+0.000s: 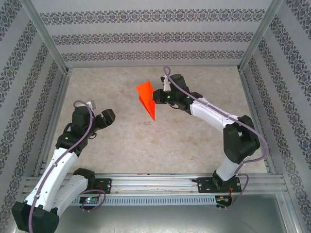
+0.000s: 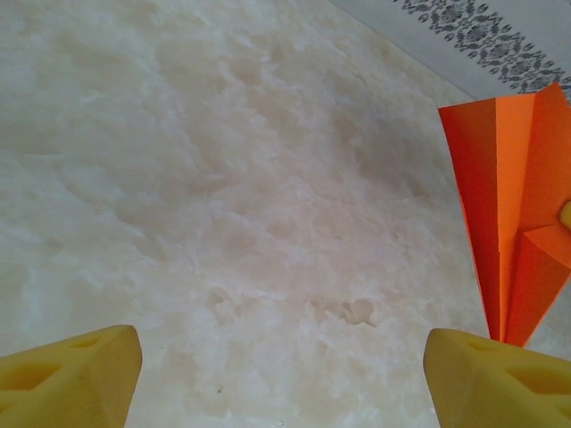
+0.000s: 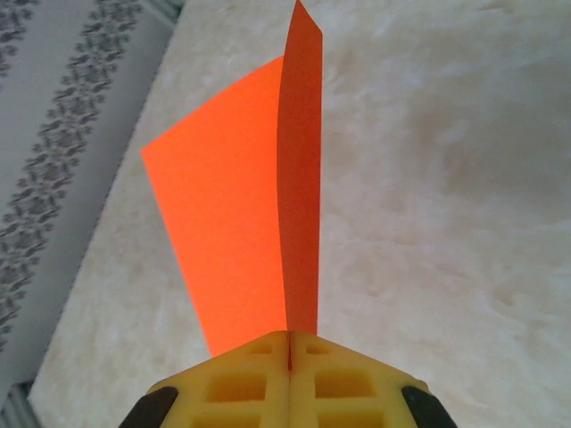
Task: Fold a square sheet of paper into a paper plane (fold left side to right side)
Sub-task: Place the paper plane at the center of the table.
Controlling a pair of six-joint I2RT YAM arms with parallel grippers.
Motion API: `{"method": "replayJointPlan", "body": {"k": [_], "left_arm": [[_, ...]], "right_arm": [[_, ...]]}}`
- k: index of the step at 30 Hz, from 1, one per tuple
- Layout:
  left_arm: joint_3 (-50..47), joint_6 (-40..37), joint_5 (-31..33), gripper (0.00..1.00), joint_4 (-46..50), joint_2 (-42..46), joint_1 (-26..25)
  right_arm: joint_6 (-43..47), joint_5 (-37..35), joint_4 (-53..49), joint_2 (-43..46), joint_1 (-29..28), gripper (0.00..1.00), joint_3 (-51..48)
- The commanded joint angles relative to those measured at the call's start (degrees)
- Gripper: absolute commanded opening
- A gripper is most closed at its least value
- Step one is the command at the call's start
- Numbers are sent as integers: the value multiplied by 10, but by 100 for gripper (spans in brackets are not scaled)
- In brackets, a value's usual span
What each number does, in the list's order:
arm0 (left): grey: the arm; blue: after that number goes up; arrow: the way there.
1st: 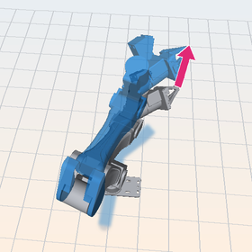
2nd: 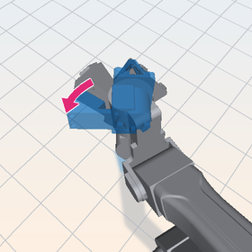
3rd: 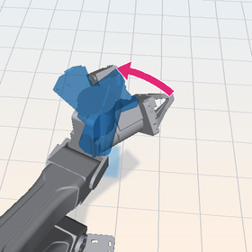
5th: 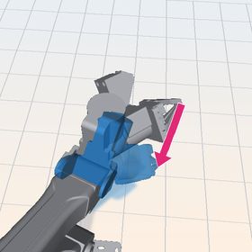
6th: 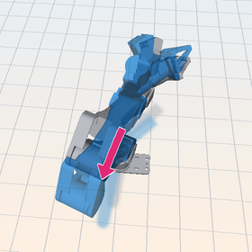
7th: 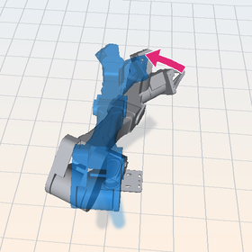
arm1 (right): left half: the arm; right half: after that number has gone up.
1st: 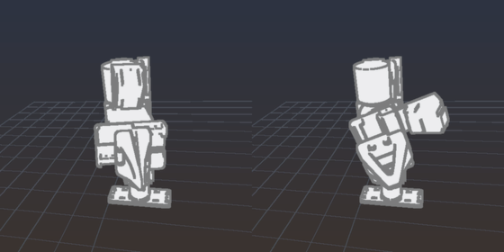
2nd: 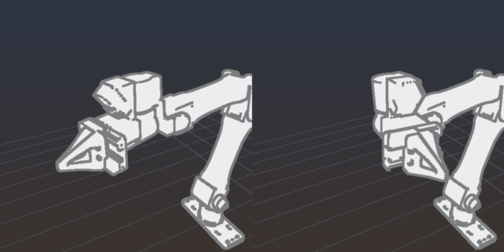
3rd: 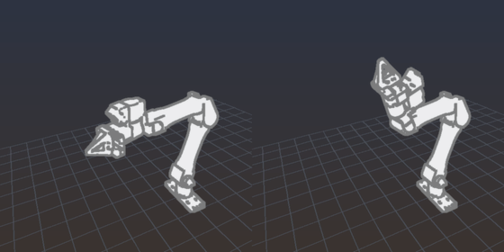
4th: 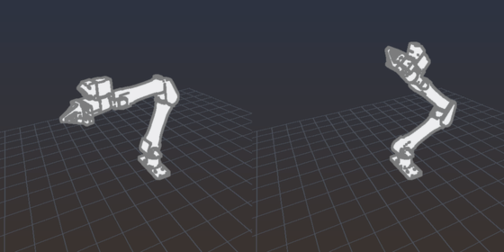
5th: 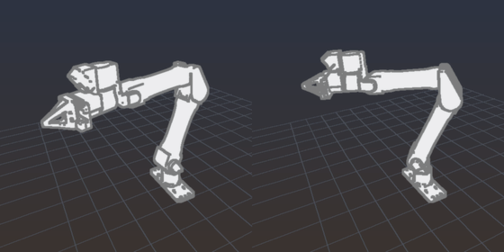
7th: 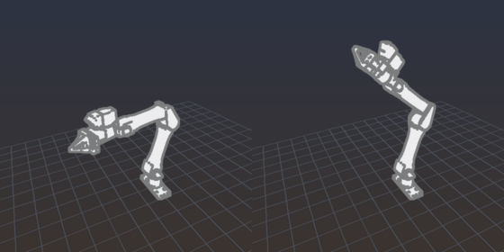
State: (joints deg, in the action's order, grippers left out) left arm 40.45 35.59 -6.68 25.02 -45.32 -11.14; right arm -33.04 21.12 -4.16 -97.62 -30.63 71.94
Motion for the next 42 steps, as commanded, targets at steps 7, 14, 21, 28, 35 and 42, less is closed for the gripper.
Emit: {"method": "replayJointPlan", "body": {"k": [7,14,21,28,35,42], "left_arm": [[-2,-12,22,84,-24,-20,10],[-10,-12,16,85,-32,-31,10],[-21,-3,4,86,-44,-38,10],[-16,-5,-6,86,-50,-58,10],[-9,-9,-15,86,-56,-76,10],[-10,-10,-21,87,-63,-87,10]], "right_arm": [[-17,92,119,-87,0,0,-47],[-27,98,154,-138,4,0,-66],[-41,84,172,-163,16,0,-97],[-42,71,167,-158,24,0,-112],[-39,61,164,-142,25,3,-122],[-34,49,155,-121,26,9,-138]]}}
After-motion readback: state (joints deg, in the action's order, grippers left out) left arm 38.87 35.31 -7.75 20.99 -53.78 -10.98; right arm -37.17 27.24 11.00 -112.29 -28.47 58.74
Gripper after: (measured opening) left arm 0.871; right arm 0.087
